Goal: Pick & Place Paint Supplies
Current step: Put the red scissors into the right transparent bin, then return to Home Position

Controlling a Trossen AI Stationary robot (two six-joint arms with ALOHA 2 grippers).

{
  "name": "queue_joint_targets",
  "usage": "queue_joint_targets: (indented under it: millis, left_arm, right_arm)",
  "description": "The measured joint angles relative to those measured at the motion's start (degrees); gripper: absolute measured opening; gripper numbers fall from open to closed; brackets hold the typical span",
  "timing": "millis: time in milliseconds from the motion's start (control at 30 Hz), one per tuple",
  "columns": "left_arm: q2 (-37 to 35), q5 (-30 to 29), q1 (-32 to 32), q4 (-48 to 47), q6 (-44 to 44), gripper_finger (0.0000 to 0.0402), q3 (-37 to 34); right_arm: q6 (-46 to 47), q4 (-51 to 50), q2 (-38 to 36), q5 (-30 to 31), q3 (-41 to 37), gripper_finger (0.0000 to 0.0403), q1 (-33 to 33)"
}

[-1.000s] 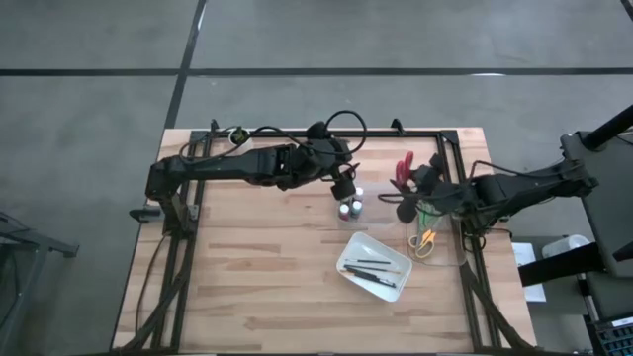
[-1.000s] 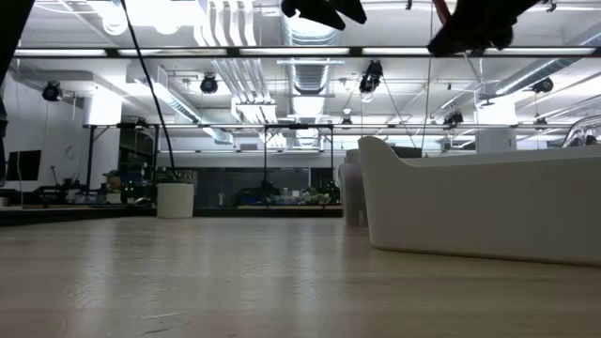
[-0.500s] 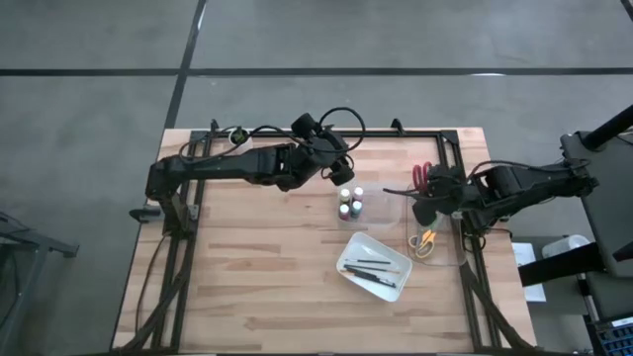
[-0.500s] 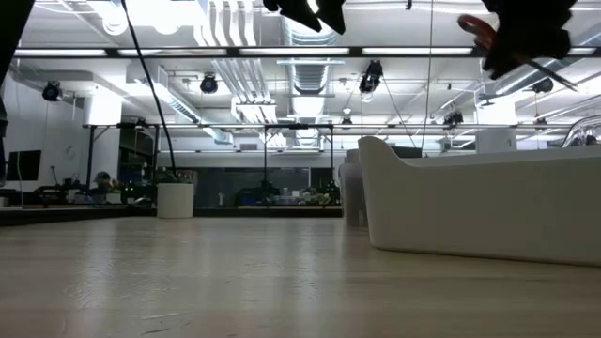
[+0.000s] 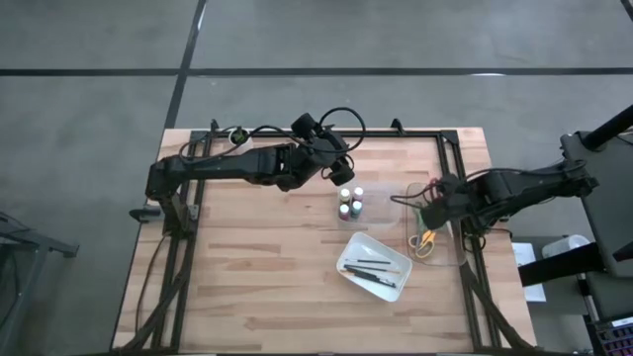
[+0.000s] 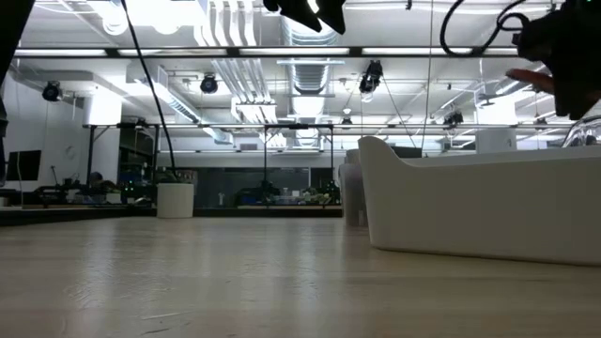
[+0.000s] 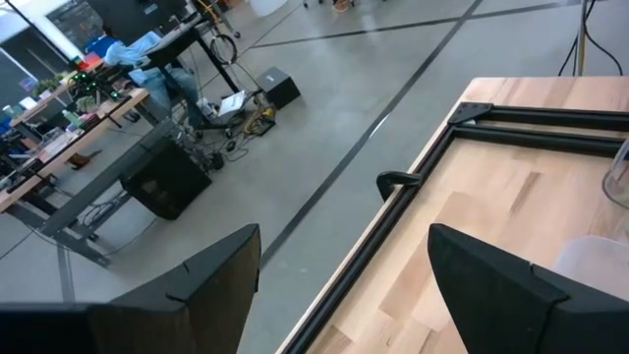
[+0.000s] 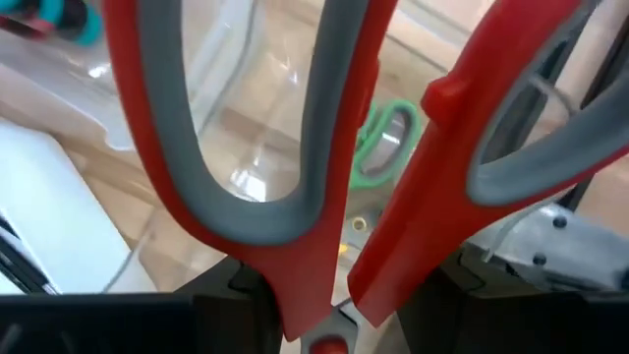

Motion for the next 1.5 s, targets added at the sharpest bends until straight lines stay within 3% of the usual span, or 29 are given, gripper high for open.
queue_joint_targets:
  millis: [333, 733, 1500]
  left_arm:
    - [0.00, 0.00, 0.00, 0.00, -0.02, 0.0295, 0.00]
    - [0.02, 0.00, 0.02, -0.15, -0.16, 0.0295, 0.00]
    - [0.04, 0.02, 0.02, -0.42, -0.11, 0.0295, 0.02]
  right_arm:
    - [6.71, 0.46, 0.02, -3.32, -6.11, 0.0143, -0.01]
    - [5.44, 7.16, 0.09, -8.10, -7.78, 0.0143, -0.04]
    - [5.00, 7.68, 1.90, -8.28, -8.35, 0.0143, 0.00]
